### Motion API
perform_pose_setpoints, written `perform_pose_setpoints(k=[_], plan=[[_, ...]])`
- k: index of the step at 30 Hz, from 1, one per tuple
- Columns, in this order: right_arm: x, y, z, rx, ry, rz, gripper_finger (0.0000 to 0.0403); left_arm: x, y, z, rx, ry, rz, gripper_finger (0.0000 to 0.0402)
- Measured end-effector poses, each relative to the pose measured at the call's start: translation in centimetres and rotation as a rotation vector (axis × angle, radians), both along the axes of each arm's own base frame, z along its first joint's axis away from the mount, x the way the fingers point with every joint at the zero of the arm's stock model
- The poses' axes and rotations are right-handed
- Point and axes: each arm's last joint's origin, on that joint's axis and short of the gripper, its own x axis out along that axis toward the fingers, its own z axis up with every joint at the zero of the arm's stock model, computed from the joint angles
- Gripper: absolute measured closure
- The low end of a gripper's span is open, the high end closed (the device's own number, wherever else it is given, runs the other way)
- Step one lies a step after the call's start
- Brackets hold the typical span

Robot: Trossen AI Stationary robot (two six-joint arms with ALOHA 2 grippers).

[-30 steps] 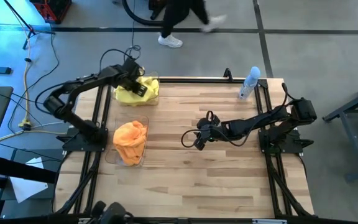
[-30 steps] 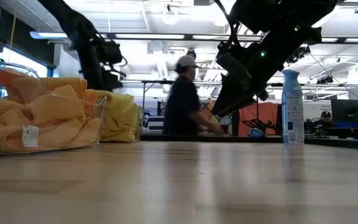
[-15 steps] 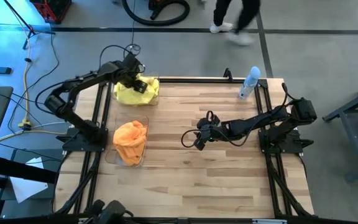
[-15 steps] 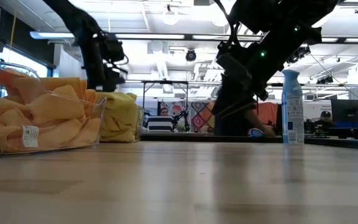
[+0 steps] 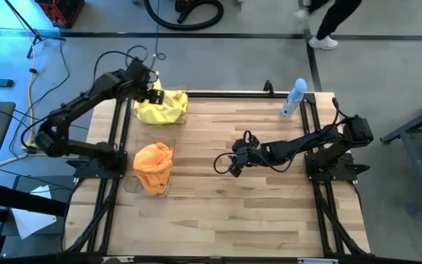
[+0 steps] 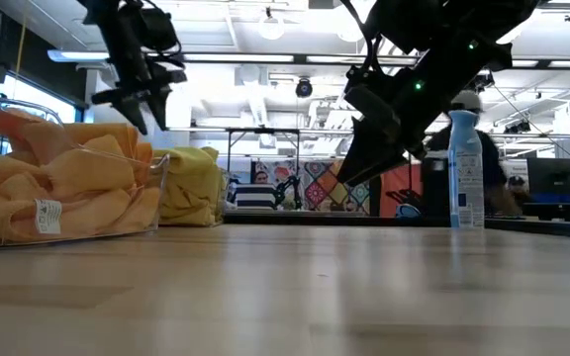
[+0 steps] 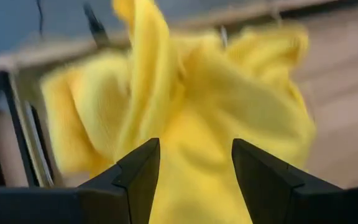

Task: Sort microfiber towel by color & place in baskets
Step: Put the yellow microfiber towel into the top transparent bin

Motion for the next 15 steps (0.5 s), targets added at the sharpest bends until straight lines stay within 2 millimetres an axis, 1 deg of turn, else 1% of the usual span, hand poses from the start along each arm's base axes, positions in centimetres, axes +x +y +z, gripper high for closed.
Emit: perform_pose_setpoints(k=[2,4,7,10,15], plan=[[0.0,0.0,0.0,-0.001,0.001,0.002,0.0254,0.1,-0.9,-0.4,-0.053,0.016,-0.014,0.0213],[0.0,0.0,0.0,-0.002,0.001,0.001,0.0254,0.5,-1.4,-1.1,-0.082,0.03,-0.023,0.0213],[0.0,0.0,0.0,-0.002,0.001,0.002,0.0254,1.0,-1.4,-2.8,-0.098,0.04,0.008,0.0213],[0.0,0.0,0.0,-0.002,0.001,0.002,0.0254,1.6,-0.3,-4.7,-0.1,0.048,0.053,0.0213],[0.0,0.0,0.0,-0.002,0.001,0.002,0.0254,2.1,2.4,-7.7,-0.137,0.08,0.109,0.0213]])
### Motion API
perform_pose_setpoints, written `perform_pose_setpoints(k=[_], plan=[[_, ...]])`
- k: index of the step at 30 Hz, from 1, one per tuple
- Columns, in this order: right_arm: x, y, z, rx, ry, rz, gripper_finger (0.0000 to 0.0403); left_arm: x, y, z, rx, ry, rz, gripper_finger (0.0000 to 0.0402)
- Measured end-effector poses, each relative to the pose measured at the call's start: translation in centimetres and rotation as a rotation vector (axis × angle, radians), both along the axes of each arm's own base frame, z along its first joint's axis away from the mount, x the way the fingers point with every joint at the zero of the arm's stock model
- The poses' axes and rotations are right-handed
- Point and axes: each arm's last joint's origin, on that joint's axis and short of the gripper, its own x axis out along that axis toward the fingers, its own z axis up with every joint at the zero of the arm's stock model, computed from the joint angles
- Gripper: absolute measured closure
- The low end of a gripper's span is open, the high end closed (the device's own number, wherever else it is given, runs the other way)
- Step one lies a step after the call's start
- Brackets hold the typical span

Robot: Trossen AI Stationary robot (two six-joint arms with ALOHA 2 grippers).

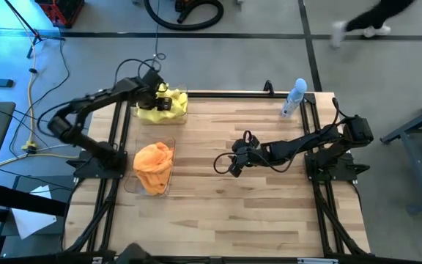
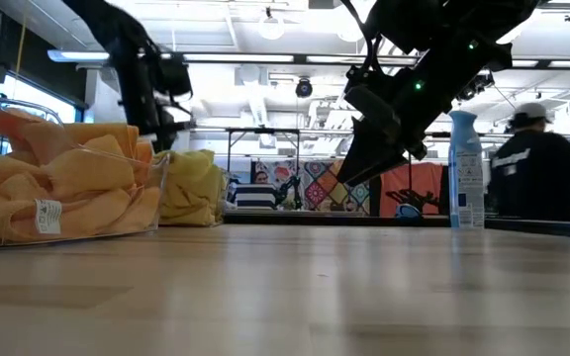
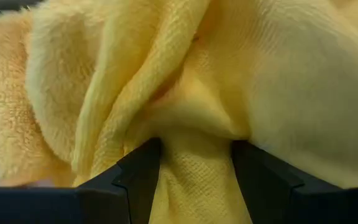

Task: Sort microfiber towel by color & place in baskets
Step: Put the yellow microfiber towel into the top transparent bin

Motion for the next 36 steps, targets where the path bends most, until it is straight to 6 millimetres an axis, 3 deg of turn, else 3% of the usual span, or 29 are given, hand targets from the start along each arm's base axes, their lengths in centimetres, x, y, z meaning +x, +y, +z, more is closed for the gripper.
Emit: perform_pose_setpoints(k=[8,13,18,31,36], plan=[[0.0,0.0,0.0,-0.001,0.0,0.001,0.0254,0.8,2.1,-4.5,-0.141,0.053,-0.005,0.0213],[0.0,0.0,0.0,0.0,0.0,0.001,0.0254,0.9,2.2,-5.3,-0.17,0.074,-0.025,0.0213],[0.0,0.0,0.0,0.0,0.0,0.001,0.0254,0.5,1.6,-3.7,-0.127,0.043,-0.028,0.0213],[0.0,0.0,0.0,0.0,0.0,0.001,0.0254,-1.0,-2.3,3.9,0.103,-0.131,-0.009,0.0213],[0.0,0.0,0.0,0.0,0.0,0.001,0.0254,-0.5,-1.7,5.4,0.265,-0.216,0.013,0.0213]])
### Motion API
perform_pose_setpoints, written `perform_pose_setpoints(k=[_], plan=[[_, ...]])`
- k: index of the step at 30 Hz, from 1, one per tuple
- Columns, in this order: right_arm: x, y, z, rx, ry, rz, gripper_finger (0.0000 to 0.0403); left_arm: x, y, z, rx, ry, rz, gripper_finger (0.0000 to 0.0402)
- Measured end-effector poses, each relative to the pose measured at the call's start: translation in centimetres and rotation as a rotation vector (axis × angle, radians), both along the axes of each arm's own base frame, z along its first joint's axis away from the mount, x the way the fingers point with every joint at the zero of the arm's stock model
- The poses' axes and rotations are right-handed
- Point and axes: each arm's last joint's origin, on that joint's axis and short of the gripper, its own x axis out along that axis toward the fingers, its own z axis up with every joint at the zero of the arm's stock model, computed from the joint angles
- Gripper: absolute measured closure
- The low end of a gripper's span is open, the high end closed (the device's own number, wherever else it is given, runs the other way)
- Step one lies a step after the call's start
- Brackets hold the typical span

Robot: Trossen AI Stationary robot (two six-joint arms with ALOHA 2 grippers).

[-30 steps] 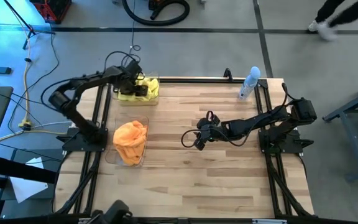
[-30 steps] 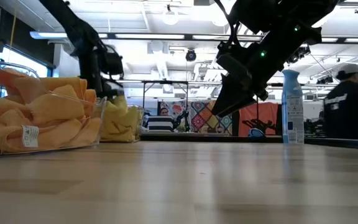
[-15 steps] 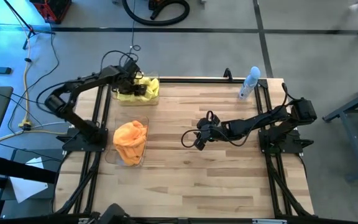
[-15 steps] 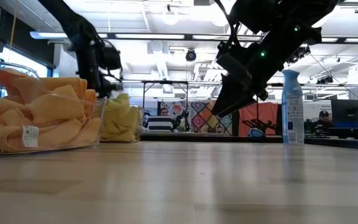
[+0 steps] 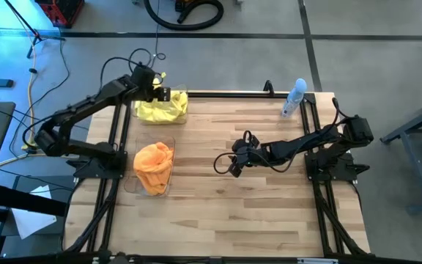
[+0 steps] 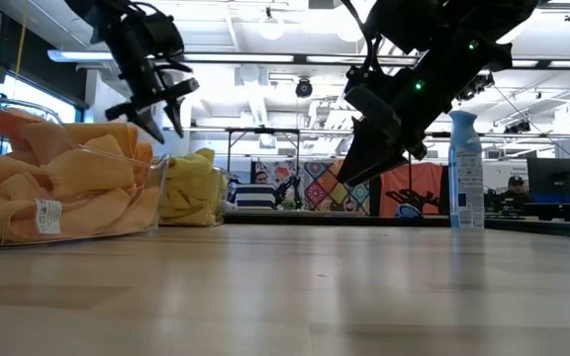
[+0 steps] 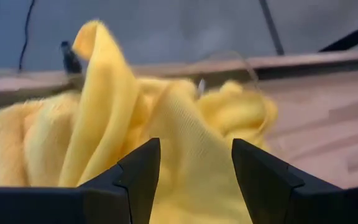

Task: Sort microfiber towel by color & place in baskets
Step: Put the yellow microfiber towel into the top transparent bin, then return to Home Position

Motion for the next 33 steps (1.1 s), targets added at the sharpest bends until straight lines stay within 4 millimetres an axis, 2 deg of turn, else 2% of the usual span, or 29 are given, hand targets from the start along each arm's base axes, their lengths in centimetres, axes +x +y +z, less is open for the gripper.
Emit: perform_pose_setpoints(k=[4,13,16,18,21,23,33], plan=[[0.0,0.0,0.0,0.0,0.0,0.0,0.0254,0.3,1.8,-1.1,-0.003,-0.012,0.023,0.0213],[0.0,0.0,0.0,0.0,0.0,0.0,0.0254,0.6,6.1,-8.8,-0.265,0.109,0.028,0.0213],[0.0,0.0,0.0,0.0,0.0,0.0,0.0254,0.8,6.8,-10.5,-0.305,0.119,-0.002,0.0213],[0.0,0.0,0.0,0.0,0.0,0.0,0.0254,1.0,6.9,-10.8,-0.305,0.126,-0.014,0.0213],[0.0,0.0,0.0,0.0,0.0,0.0,0.0254,0.9,6.8,-10.3,-0.287,0.124,-0.031,0.0213],[0.0,0.0,0.0,0.0,0.0,0.0,0.0254,0.8,6.4,-9.2,-0.268,0.114,-0.044,0.0213],[0.0,0.0,0.0,0.0,0.0,0.0,0.0254,-0.7,2.4,-1.4,-0.068,0.015,-0.111,0.0213]])
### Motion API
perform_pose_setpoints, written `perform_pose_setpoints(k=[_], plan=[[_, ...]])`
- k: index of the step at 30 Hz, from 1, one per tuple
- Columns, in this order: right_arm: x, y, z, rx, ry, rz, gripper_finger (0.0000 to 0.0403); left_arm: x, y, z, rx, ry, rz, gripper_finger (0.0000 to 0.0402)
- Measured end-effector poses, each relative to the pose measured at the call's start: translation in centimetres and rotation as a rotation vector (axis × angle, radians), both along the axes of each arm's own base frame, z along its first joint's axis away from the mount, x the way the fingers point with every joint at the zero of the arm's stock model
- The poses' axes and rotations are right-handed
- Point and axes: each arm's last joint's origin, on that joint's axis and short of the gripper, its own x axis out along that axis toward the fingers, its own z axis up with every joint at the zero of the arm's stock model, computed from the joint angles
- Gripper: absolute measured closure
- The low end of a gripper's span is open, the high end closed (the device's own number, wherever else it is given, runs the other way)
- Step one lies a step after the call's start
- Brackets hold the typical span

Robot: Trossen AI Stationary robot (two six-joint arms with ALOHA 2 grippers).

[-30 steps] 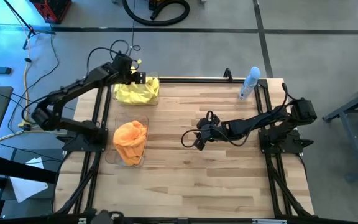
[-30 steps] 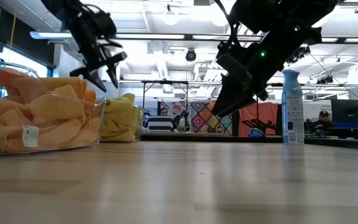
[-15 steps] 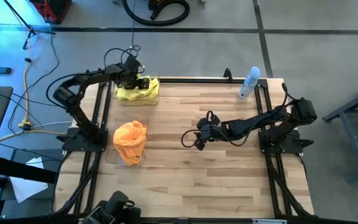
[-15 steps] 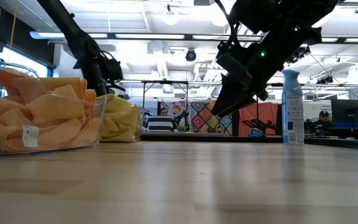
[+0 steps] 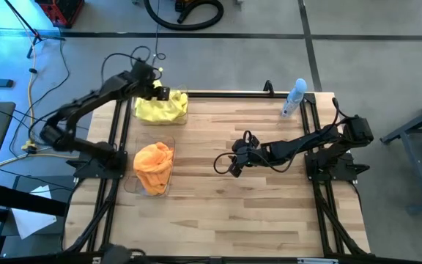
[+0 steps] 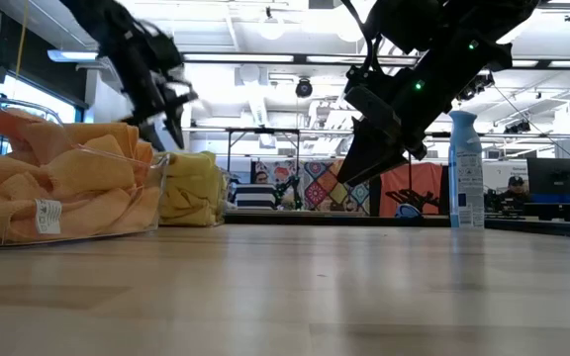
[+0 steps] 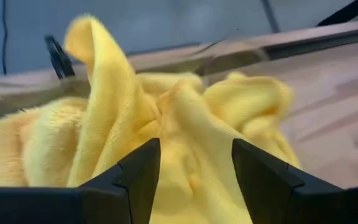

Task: Sort microfiber towel by color & place in baskets
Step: Return to Home Position

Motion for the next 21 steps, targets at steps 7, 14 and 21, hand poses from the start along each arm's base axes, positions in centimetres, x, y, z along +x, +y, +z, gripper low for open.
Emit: perform_pose_setpoints(k=[7,14,21], plan=[[0.0,0.0,0.0,0.0,0.0,0.0,0.0254,-0.2,-5.0,2.3,0.15,-0.007,-0.138,0.0222],[0.0,0.0,0.0,0.0,0.0,0.0,0.0254,2.0,-12.9,-2.8,0.261,-0.166,-0.442,0.0339],[0.0,0.0,0.0,-0.005,0.0,-0.006,0.0254,2.8,-19.7,-4.8,0.567,-0.505,-0.78,0.0394]])
